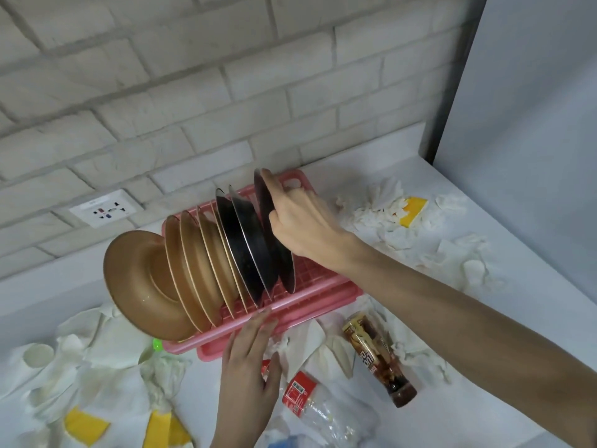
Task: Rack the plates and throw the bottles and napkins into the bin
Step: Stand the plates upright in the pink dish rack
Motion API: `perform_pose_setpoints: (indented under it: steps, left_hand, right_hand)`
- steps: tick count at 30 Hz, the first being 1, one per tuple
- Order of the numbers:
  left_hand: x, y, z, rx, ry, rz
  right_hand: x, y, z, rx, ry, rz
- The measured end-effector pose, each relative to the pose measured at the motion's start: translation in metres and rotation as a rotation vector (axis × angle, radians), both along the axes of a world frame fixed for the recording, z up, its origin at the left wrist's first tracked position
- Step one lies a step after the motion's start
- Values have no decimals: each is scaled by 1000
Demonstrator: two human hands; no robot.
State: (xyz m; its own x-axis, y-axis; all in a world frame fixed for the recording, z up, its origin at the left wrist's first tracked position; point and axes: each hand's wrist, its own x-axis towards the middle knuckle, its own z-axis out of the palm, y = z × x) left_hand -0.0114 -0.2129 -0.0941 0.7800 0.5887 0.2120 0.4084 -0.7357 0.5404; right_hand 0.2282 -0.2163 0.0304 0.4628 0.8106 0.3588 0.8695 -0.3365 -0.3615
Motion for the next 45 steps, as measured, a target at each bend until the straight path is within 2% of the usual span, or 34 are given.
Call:
perform_pose_setpoints:
  steps: [11,21,31,34,37,42,45]
  left_hand:
    - [2,-4,1,-23,-11,12]
    - [1,-4,3,-65,-10,21]
    - [-6,-10,18,-99,-104,79]
    - [-10,-15,31,-116,-155,122]
    - [-25,-19,38,-193,-228,222]
    - [-66,-24,46,-371,-274,442]
    - [-101,-25,44,-408,-292,528]
  right_hand:
    - [-5,10,-15,46,-82,62]
    - [-10,3,-16,-21,37,96]
    - [-20,-28,-11,72,89,127]
    - [-33,-42,-4,164,98,222]
    - [-58,-54,-5,183,155,414]
    - [-116,-56,-26,78,283,653]
    - [-152,-51,-37,-42,353,736]
